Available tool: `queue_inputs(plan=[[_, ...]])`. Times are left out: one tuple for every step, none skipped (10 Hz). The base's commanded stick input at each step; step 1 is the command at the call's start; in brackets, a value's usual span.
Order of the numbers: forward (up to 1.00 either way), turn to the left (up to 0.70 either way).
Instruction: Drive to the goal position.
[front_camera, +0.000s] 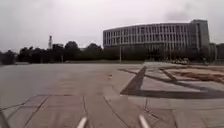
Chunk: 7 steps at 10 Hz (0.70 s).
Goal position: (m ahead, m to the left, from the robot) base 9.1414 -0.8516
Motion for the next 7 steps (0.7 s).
queue_inputs(plan=[[1.0, 0.0], [1.0, 0.03], [1.0, 0.17], [1.0, 0.38], [1.0, 0.4], [1.0, 0.4], [1.0, 0.4]])
